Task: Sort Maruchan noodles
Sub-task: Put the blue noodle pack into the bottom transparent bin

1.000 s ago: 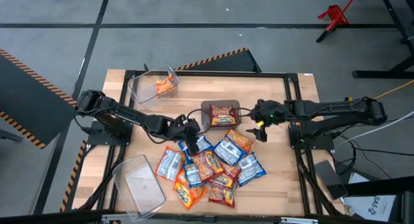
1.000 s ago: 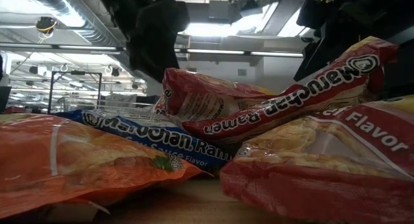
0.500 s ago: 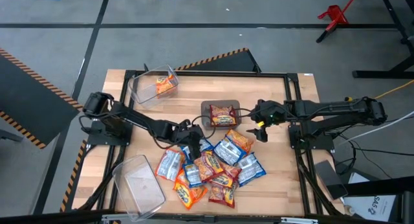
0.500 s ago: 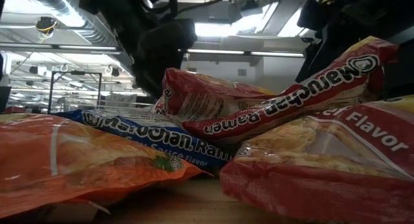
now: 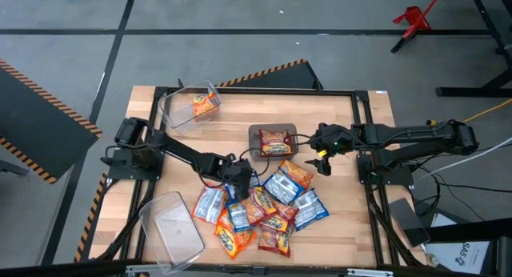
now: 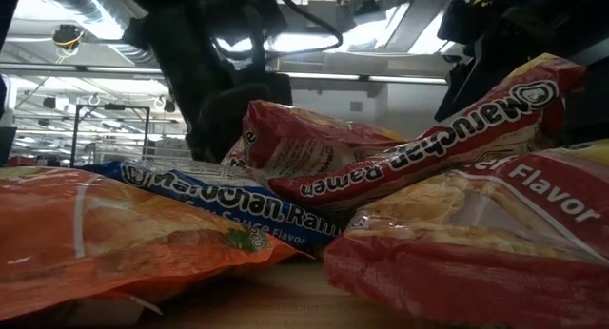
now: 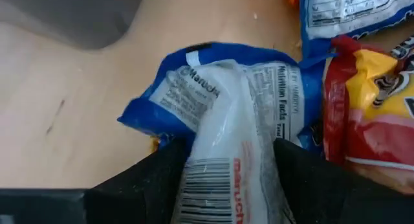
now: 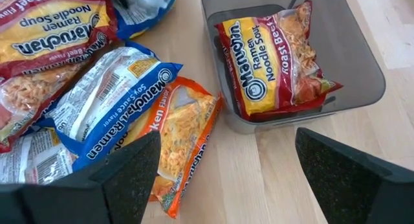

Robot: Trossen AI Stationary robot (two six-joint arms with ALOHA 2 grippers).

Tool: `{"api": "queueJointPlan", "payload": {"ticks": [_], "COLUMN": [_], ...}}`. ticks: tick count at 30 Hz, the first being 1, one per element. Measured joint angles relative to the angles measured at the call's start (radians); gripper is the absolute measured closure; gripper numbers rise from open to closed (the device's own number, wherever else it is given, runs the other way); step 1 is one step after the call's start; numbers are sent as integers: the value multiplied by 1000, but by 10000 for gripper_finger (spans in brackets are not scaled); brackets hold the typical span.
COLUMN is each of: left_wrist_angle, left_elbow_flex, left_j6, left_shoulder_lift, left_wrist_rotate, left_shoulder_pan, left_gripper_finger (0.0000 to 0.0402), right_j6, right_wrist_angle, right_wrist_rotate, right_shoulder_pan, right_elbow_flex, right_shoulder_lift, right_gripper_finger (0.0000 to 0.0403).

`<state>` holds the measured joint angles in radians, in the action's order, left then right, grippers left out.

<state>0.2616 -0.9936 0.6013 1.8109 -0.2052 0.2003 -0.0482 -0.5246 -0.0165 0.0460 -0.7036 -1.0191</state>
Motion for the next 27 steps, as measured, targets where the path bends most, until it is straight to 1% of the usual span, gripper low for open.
{"api": "queueJointPlan", "payload": {"ticks": [3, 6, 9, 13, 19, 24, 27], "left_wrist_angle": [-10, -7, 3, 3, 40, 127, 173], "left_elbow_flex": [-3, -3, -1, -4, -48, -108, -132], "left_j6": [30, 51, 71, 103, 112, 102, 100], "left_shoulder_lift": [15, 11, 4, 2, 0, -8, -17], "left_wrist_rotate": [16, 19, 21, 33, 34, 25, 29], "left_shoulder_pan": [-4, -5, -5, -7, -6, -6, -5], "left_gripper_finger": [173, 192, 223, 274, 340, 379, 391], "right_j6": [0, 0, 0, -4, -5, -6, -7], "right_wrist_angle": [-1, -1, -1, -1, -1, -1, 0], "right_wrist_rotate": [0, -1, -2, -3, -3, -3, -4], "right_shoulder_pan": [0, 0, 0, 0, 0, 0, 0], "right_elbow_flex": [0, 0, 0, 0, 0, 0, 0], "right_shoulder_lift": [0, 0, 0, 0, 0, 0, 0], "right_gripper_finger": [59, 59, 59, 59, 59, 59, 59]}}
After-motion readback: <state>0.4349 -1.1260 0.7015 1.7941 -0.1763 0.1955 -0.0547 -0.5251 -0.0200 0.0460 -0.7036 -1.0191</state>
